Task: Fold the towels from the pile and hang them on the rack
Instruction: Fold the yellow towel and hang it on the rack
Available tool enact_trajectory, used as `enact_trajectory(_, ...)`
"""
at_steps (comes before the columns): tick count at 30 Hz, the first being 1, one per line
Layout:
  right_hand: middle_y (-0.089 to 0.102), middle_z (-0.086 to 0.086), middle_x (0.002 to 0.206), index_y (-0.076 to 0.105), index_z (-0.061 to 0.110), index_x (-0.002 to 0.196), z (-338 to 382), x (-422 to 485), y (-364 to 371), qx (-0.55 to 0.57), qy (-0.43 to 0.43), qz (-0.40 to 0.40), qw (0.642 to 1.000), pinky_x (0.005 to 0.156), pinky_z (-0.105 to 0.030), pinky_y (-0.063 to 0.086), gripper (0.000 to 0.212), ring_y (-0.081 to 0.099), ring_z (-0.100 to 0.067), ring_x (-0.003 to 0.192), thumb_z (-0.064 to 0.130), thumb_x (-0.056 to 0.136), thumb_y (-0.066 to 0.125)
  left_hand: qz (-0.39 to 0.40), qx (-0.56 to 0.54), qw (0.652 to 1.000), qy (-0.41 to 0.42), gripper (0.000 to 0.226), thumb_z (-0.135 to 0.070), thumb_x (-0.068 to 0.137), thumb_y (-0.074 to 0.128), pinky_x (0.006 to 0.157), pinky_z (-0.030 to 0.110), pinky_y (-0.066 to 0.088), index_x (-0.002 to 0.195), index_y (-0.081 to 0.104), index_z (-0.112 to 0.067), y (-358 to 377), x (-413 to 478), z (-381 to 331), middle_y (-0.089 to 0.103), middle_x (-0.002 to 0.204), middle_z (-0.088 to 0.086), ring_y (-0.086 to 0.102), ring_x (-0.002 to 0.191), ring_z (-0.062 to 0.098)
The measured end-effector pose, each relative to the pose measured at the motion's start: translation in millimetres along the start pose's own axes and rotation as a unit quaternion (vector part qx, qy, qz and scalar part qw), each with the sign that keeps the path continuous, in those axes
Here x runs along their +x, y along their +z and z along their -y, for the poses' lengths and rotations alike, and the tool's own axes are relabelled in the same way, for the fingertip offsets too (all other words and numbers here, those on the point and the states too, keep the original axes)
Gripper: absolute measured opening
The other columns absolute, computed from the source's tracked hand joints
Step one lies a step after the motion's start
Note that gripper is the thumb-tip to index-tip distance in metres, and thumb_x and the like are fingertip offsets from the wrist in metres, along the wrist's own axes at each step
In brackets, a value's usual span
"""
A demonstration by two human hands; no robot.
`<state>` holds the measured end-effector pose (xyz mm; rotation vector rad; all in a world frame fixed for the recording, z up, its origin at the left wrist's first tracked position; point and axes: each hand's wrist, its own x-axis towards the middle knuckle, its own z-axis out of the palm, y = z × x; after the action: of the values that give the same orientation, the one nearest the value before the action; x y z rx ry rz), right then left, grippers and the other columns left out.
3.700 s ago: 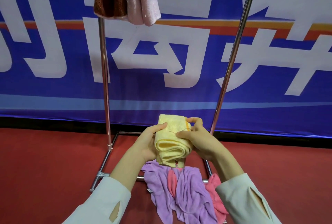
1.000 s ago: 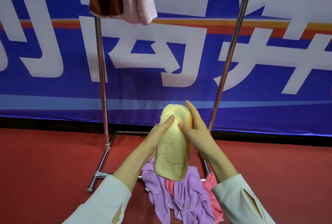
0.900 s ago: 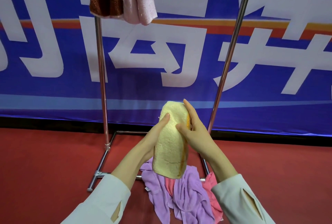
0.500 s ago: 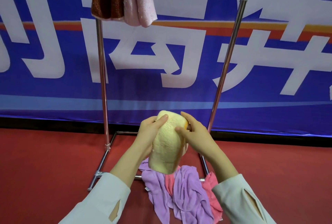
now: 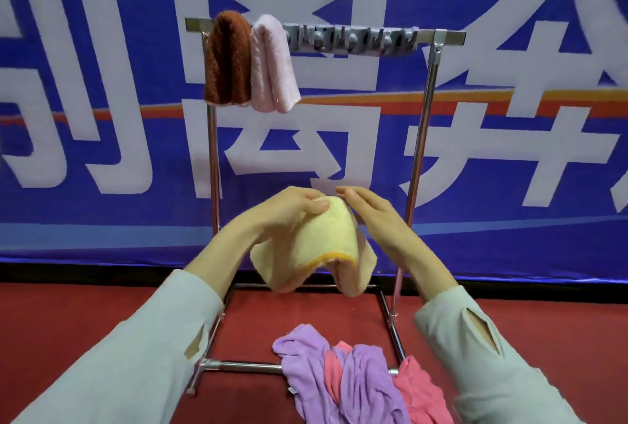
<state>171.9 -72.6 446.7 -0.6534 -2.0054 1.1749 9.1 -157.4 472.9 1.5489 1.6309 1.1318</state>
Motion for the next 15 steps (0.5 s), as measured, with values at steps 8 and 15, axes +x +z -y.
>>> enact_trajectory(8, 0.067, -0.005, 0.120, 0.061, 0.024, 0.123, 84.0, 12.2, -28.3, 0.092, 0.010, 0.102, 0.990, 0.094, -0.035, 0.051, 0.041, 0.062, -0.022, 0.113, 0.050, 0.095, 0.047, -0.015, 0.007, 0.997, 0.073, 0.022, -0.029, 0.088, 0.059, 0.086, 0.033, 0.043, 0.101, 0.067, -0.013, -38.4, -20.4, -92.3, 0.063, 0.102, 0.003, 0.056, 0.094, 0.015)
enact_trajectory(15, 0.064, -0.019, 0.122, 0.054, 0.012, 0.135, 122.0, 43.3, -44.9, 0.182, -0.042, 0.173, 0.967, 0.094, -0.045, 0.053, 0.045, 0.061, -0.032, 0.112, 0.037, 0.097, 0.053, 0.012, -0.226, 0.972, 0.065, 0.024, -0.021, 0.094, 0.053, 0.094, 0.040, 0.049, 0.107, 0.069, -0.008, -59.1, -6.7, -122.8, 0.070, 0.104, 0.011, 0.064, 0.097, 0.020)
